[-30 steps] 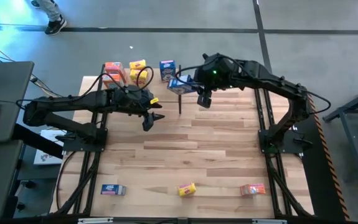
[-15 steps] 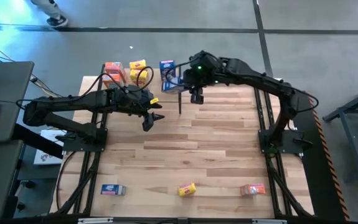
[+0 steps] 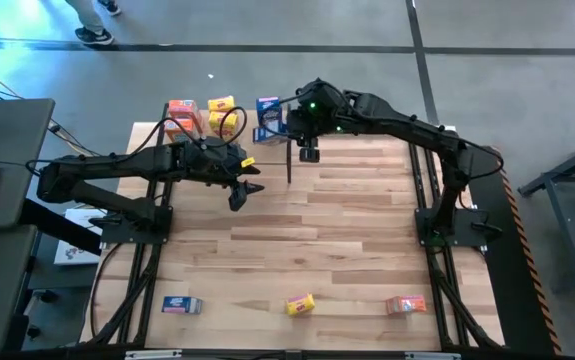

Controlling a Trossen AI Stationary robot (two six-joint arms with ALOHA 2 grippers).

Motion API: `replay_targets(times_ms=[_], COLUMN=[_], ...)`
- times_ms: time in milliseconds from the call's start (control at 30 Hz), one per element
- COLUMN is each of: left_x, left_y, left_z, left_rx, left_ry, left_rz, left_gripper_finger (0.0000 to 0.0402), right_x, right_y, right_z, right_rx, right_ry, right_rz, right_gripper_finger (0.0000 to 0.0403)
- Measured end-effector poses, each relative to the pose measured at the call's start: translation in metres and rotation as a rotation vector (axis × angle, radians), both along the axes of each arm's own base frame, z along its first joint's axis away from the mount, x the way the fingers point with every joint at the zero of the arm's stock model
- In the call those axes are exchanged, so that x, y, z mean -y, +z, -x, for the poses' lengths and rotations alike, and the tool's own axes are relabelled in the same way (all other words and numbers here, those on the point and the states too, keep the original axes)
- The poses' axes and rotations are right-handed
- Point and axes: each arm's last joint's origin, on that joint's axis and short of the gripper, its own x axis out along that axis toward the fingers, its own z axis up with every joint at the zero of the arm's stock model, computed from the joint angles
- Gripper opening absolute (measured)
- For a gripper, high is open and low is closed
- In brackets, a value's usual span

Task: Stack cereal on shelf
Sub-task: Put the top blue cereal box on the shelf aligned with the other blue cereal box

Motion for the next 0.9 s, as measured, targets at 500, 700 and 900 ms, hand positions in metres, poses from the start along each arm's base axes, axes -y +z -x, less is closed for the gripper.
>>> replay_targets(times_ms=[500, 700, 900], left_x=[0.0, 0.0, 0.0], left_y=[0.0, 0.001, 0.001], left_z=[0.0, 0.0, 0.0], left_rx=[0.006, 0.014, 0.013], left_ry=[0.023, 0.018, 0.015], left_rz=[0.033, 0.024, 0.021], left_gripper_finger=[0.0235, 0.0235, 0.0235], right_x=[0.004, -0.001, -0.019], right_y=[0.027, 0.023, 0.018], right_z=[0.012, 0.014, 0.01], right_rx=[0.066, 0.051, -0.003], right_ry=[0.02, 0.011, 0.045], right_rz=[-0.064, -0.177, -0.241], right_gripper_finger=[0.0153, 0.0153, 0.0153])
